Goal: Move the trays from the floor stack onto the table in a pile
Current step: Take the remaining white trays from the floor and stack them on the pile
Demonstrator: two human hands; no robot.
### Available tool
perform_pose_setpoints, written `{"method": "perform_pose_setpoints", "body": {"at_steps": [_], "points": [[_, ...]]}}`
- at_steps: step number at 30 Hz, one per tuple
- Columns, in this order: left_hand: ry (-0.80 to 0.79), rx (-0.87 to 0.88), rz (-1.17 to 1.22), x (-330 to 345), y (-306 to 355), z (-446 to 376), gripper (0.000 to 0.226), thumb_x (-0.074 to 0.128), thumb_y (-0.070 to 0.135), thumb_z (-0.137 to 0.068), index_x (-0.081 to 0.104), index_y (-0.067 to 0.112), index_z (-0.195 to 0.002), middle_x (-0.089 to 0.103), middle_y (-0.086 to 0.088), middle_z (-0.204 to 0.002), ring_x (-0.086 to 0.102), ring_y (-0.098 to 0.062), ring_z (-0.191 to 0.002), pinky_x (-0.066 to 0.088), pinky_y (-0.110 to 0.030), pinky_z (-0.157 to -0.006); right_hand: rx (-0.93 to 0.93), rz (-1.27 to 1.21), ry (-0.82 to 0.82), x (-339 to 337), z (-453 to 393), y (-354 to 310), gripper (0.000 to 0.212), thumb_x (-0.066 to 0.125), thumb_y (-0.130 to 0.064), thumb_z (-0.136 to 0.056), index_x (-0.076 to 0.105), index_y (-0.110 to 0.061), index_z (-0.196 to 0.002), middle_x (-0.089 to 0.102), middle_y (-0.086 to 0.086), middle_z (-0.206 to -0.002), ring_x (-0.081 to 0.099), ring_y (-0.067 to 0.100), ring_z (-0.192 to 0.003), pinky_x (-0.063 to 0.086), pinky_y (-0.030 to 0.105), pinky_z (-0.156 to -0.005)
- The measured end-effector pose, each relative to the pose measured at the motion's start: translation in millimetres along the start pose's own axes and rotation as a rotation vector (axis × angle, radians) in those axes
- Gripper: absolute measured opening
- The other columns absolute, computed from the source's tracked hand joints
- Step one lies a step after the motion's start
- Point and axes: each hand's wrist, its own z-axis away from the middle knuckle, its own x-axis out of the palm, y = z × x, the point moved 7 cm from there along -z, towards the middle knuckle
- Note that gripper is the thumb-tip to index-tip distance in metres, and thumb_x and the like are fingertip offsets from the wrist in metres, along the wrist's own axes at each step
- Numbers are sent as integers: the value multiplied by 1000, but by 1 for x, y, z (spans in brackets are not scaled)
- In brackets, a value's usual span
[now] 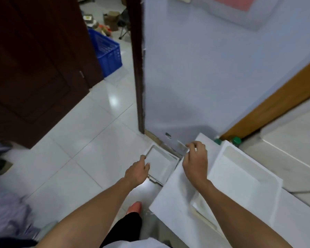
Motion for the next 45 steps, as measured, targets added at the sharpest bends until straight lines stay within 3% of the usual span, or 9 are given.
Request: {"method": "perform_pose_setpoints", "body": {"at_steps": [4, 9, 11, 16, 27, 30, 36, 42, 45], "points": [[-9, -125, -20, -29, -69, -31, 42, 30, 36, -98, 33, 17, -134, 66, -15, -114, 60, -34, -104, 48, -42, -89, 8, -121, -276, 82, -14, -52, 25, 52, 1, -83, 65, -5, -103, 60, 11, -107, 58, 27, -100, 50, 34, -81], [-45, -223, -86, -43, -141, -85, 35, 35, 29, -96, 46, 11, -124, 64, -17, -117, 60, -36, -104, 47, -38, -85, 261, -156, -1024, 205, 9, -63, 21, 49, -19, -90, 64, -14, -103, 69, 13, -111, 65, 28, -100, 49, 30, -82], [-72, -258, -111, -38, -166, -116, 33, 37, 27, -95, 49, 10, -120, 63, -17, -117, 60, -36, -105, 47, -37, -85, 339, -148, -1169, 242, 21, -59, 20, 49, -24, -90, 64, -15, -100, 70, 13, -108, 66, 27, -97, 49, 27, -78], [-106, -259, -92, -14, -194, -176, 29, 40, 24, -94, 51, 7, -114, 64, -18, -113, 61, -36, -102, 45, -35, -80, 441, -67, -1205, 292, 27, -34, 23, 49, -25, -91, 64, -15, -106, 65, 8, -107, 63, 22, -96, 51, 28, -82], [-278, -295, -55, 128, -248, -295, 38, 38, 25, -94, 47, 10, -127, 56, -14, -128, 54, -30, -118, 43, -37, -93, 589, -70, -1164, 449, -4, 28, 19, 42, -17, -89, 61, -19, -90, 68, 7, -95, 61, 23, -82, 51, 29, -75], [-262, -286, -55, 165, -278, -336, 36, 38, 22, -94, 49, 14, -127, 54, -10, -127, 51, -27, -119, 41, -35, -95, 639, -102, -1116, 512, 1, 42, 22, 44, -17, -90, 65, -13, -97, 69, 8, -97, 63, 24, -83, 48, 26, -71], [-143, -294, -5, 224, -321, -423, 44, 40, 24, -95, 38, 10, -137, 49, -12, -130, 49, -27, -121, 43, -37, -95, 704, -158, -1138, 616, 49, 80, 28, 43, -25, -86, 64, -13, -102, 70, 9, -106, 66, 28, -99, 52, 33, -86], [-196, -290, 48, 296, -331, -456, 53, 47, 24, -92, 32, 9, -140, 47, -13, -130, 45, -29, -121, 45, -41, -92, 850, -167, -1169, 654, 99, 120, 20, 38, -18, -80, 58, -16, -78, 70, 9, -93, 62, 22, -80, 49, 29, -73], [-92, -290, 74, 306, -327, -461, 44, 51, 26, -91, 40, 8, -130, 49, -12, -125, 46, -29, -117, 46, -40, -90, 979, -218, -1123, 659, 110, 133, 18, 40, -14, -75, 57, -12, -71, 65, 10, -77, 60, 23, -69, 47, 32, -62]]}}
